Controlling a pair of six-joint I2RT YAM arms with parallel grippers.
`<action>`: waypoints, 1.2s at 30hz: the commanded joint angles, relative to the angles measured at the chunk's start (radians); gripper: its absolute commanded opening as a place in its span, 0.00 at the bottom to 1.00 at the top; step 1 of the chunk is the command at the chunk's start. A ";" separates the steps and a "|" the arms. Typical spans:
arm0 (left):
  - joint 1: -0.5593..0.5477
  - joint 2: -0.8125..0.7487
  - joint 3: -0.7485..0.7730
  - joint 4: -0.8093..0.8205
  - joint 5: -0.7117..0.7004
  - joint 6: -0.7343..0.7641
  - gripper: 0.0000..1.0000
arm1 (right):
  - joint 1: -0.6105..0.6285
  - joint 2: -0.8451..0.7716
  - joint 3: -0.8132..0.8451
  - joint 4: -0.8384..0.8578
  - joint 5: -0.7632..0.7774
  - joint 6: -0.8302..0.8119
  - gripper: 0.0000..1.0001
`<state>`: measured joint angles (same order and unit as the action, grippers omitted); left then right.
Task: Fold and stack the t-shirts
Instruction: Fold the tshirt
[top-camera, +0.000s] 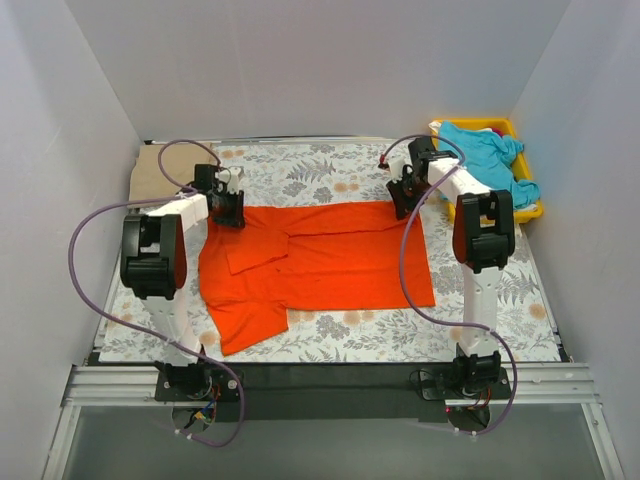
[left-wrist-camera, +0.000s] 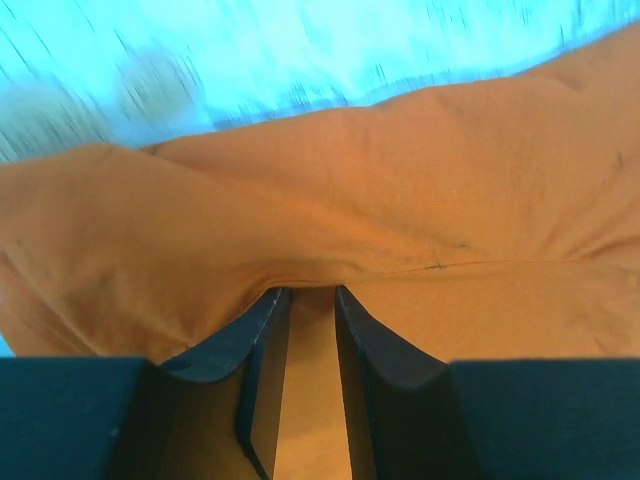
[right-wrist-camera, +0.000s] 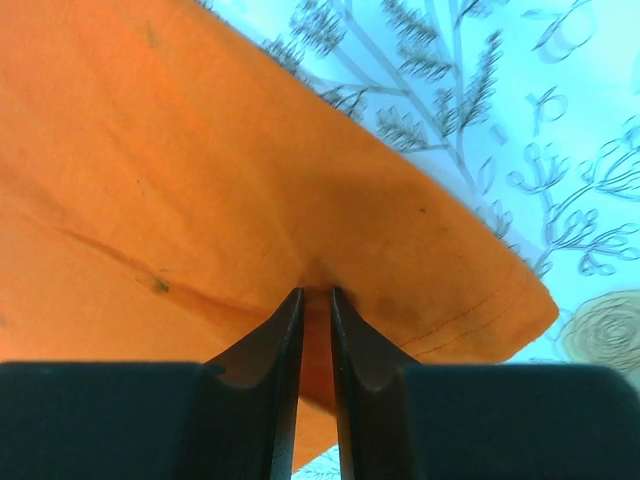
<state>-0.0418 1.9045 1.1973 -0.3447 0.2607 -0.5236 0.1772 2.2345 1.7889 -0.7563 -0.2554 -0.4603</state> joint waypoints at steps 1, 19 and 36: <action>0.029 0.138 0.123 0.018 -0.063 -0.019 0.25 | -0.010 0.085 0.055 0.048 0.085 0.020 0.21; 0.079 -0.175 0.167 -0.117 0.451 0.210 0.51 | 0.002 -0.324 -0.044 0.060 -0.107 -0.145 0.74; 0.094 -0.802 -0.484 -0.643 0.258 0.995 0.50 | 0.208 -0.704 -0.766 0.078 0.149 -0.339 0.50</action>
<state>0.0551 1.1770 0.7311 -0.9318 0.5678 0.3481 0.3653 1.5837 1.0462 -0.7097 -0.1825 -0.7757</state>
